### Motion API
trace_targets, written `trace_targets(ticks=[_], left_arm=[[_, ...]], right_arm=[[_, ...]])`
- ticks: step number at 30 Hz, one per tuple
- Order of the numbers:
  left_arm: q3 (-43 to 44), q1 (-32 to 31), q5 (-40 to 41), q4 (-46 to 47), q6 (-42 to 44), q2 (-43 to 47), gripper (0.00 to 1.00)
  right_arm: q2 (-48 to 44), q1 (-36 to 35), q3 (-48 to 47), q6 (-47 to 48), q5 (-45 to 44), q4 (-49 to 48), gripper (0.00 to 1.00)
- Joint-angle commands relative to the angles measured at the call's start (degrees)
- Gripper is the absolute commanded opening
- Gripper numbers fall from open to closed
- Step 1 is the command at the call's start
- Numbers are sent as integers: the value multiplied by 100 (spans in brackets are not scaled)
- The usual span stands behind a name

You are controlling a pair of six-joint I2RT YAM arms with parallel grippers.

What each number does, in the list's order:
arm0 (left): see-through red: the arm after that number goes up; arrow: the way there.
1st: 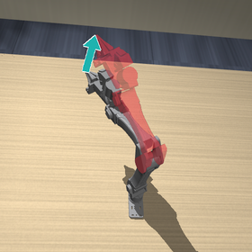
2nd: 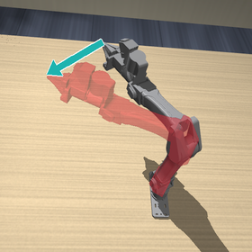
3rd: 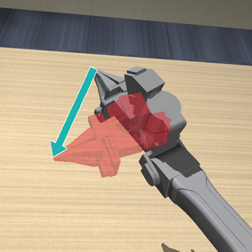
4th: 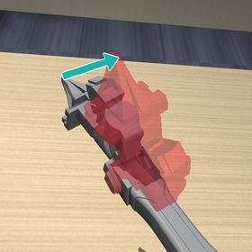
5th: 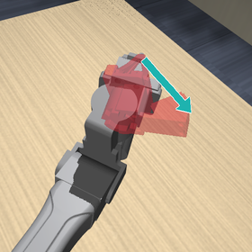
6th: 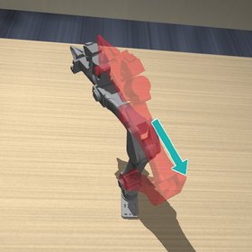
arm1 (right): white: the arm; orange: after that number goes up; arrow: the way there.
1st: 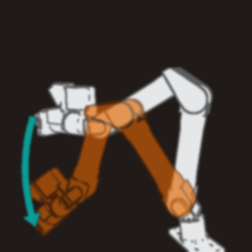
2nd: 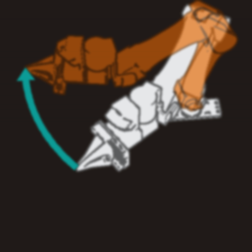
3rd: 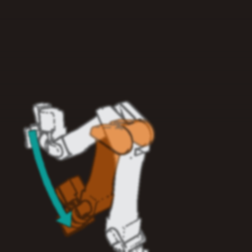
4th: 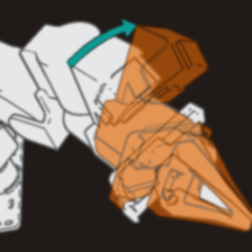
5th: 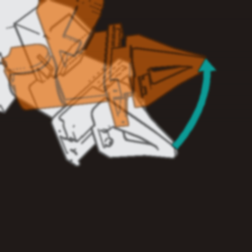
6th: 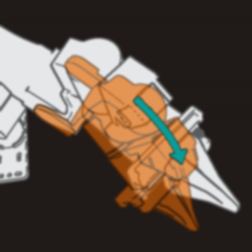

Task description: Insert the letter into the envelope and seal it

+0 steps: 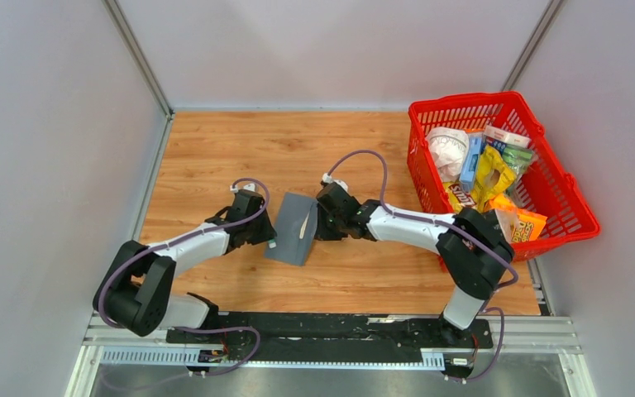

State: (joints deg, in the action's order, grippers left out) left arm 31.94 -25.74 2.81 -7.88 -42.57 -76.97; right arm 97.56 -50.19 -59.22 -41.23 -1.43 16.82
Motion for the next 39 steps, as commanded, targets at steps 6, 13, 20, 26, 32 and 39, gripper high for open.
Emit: trace_targets(ticks=[6,13,20,26,32,39], left_arm=[[-57,-2,-87,-100,240,-319,0],[-57,-10,-167,-56,293,-354,0],[-30,-10,-246,-38,310,-389,0],[-4,-2,-246,-29,337,-407,0],[14,-10,-377,-47,346,-380,0],[40,-10,-386,-100,381,-380,0]], right_arm=[[746,-105,-968,-104,354,-258,15],[1300,-113,-1407,-104,363,-188,15],[1617,-105,-1706,-69,389,-21,22],[1942,-113,-2040,-34,275,409,24],[2223,-113,-2392,-43,-94,1050,12],[2347,-96,-2541,-25,-103,1034,8]])
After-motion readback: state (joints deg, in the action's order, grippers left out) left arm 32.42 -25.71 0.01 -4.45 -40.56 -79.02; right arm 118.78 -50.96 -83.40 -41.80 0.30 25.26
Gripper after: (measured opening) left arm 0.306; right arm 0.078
